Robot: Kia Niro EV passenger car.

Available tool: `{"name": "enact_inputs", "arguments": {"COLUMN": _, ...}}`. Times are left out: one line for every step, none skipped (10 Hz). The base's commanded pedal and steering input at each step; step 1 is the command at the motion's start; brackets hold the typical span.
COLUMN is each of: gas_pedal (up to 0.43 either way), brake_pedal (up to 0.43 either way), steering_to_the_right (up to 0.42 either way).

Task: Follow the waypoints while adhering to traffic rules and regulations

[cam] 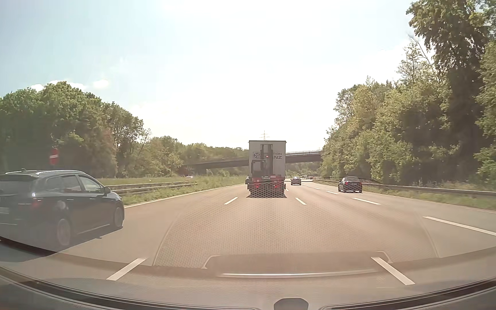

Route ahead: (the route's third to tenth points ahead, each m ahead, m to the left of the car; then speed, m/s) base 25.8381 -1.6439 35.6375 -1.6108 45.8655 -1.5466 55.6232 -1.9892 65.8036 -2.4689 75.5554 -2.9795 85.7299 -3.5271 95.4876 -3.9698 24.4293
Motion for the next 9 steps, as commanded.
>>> {"name": "enact_inputs", "arguments": {"gas_pedal": 0.311, "brake_pedal": 0.03, "steering_to_the_right": 0.006}}
{"name": "enact_inputs", "arguments": {"gas_pedal": 0.311, "brake_pedal": 0.03, "steering_to_the_right": 0.007}}
{"name": "enact_inputs", "arguments": {"gas_pedal": 0.311, "brake_pedal": 0.03, "steering_to_the_right": 0.006}}
{"name": "enact_inputs", "arguments": {"gas_pedal": 0.311, "brake_pedal": 0.03, "steering_to_the_right": 0.006}}
{"name": "enact_inputs", "arguments": {"gas_pedal": 0.311, "brake_pedal": 0.03, "steering_to_the_right": 0.006}}
{"name": "enact_inputs", "arguments": {"gas_pedal": 0.311, "brake_pedal": 0.03, "steering_to_the_right": 0.005}}
{"name": "enact_inputs", "arguments": {"gas_pedal": 0.311, "brake_pedal": 0.03, "steering_to_the_right": 0.006}}
{"name": "enact_inputs", "arguments": {"gas_pedal": 0.311, "brake_pedal": 0.03, "steering_to_the_right": 0.006}}
{"name": "enact_inputs", "arguments": {"gas_pedal": 0.311, "brake_pedal": 0.03, "steering_to_the_right": 0.006}}
